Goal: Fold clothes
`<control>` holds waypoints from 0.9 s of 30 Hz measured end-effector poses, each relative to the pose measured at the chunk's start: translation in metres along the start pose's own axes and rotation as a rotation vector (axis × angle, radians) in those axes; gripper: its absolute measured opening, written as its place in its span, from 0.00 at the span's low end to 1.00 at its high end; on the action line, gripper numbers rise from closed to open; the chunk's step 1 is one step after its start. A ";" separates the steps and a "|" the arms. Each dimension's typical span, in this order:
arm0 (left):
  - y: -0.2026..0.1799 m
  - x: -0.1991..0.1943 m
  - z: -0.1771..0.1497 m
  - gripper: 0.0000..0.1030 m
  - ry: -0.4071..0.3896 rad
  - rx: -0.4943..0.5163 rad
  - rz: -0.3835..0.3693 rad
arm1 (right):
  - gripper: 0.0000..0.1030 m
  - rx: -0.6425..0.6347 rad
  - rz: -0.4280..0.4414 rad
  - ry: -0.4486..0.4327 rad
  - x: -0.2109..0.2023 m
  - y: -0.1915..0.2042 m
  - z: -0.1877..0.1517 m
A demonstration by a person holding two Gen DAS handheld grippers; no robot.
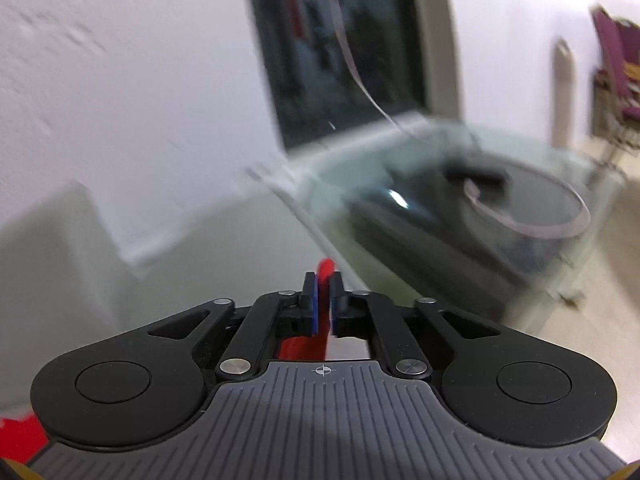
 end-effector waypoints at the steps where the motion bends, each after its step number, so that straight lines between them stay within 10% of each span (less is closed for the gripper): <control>1: -0.002 -0.001 -0.002 0.44 0.010 0.005 -0.008 | 0.20 0.022 -0.027 0.016 0.000 -0.011 -0.002; 6: -0.009 -0.012 -0.014 0.45 0.022 0.063 0.004 | 0.28 0.104 -0.080 0.039 -0.027 -0.045 0.000; 10: -0.011 -0.034 -0.034 0.45 0.038 0.189 0.049 | 0.47 0.098 0.137 0.251 -0.066 -0.026 -0.021; 16: 0.008 -0.064 -0.076 0.48 0.079 0.233 0.081 | 0.44 0.255 0.356 0.537 -0.104 -0.023 -0.099; 27: 0.022 -0.059 -0.108 0.49 0.042 0.235 0.136 | 0.34 -0.167 0.532 0.342 -0.118 0.004 -0.167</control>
Point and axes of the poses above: each gripper's, at about its wrist camera, not at the fingertips, and x roughly the way its jaws point, y to its left, z to its top, the point moved 5 cm from there along x, roughly the way its jaws point, and after that the axes turned 1 degree about -x, right-handed, at the moved point
